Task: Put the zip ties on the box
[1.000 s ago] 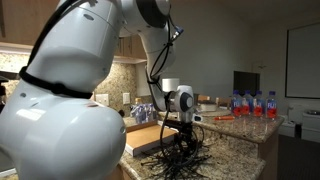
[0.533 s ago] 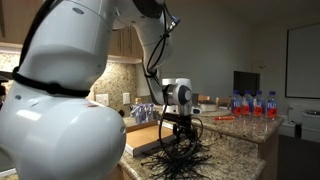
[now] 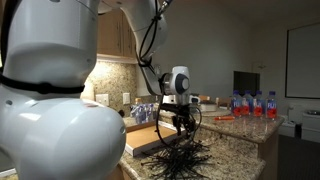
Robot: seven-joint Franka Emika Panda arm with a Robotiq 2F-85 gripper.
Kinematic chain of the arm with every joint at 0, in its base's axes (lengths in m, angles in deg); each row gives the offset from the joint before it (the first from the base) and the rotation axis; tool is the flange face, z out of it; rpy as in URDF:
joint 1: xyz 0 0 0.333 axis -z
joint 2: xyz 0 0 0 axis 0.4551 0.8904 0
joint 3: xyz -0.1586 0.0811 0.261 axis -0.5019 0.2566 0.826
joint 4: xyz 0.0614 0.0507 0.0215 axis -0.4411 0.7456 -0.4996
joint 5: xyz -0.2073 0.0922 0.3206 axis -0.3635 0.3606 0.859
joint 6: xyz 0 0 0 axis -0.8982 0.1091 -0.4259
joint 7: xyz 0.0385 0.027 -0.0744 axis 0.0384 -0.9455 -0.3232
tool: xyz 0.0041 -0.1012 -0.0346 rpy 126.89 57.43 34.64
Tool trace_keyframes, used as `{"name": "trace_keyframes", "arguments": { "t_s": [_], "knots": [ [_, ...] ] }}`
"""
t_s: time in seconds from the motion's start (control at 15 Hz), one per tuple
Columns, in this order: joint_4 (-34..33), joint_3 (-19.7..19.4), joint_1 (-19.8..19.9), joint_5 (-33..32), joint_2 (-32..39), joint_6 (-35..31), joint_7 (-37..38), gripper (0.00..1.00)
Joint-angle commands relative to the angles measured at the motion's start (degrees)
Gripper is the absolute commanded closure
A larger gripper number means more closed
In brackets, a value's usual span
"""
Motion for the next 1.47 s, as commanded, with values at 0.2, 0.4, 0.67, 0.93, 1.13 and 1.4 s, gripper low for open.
{"name": "trace_keyframes", "arguments": {
  "t_s": [0.2,0.4,0.67,0.93,1.13,1.4],
  "knots": [
    [1.0,1.1,1.5,-2.2,-0.9,2.7,0.6,0.87],
    [0.1,1.0,1.8,-2.2,0.9,5.1,0.9,0.52],
    [-0.8,0.6,1.9,-2.7,4.1,6.8,1.6,0.33],
    [-1.3,0.1,1.7,-2.7,6.7,5.2,1.7,0.06],
    [-2.1,-0.4,1.1,-4.1,8.5,5.5,2.5,0.38],
    [-3.0,-0.7,0.7,-5.5,10.1,5.7,2.9,0.48]
  ]
}}
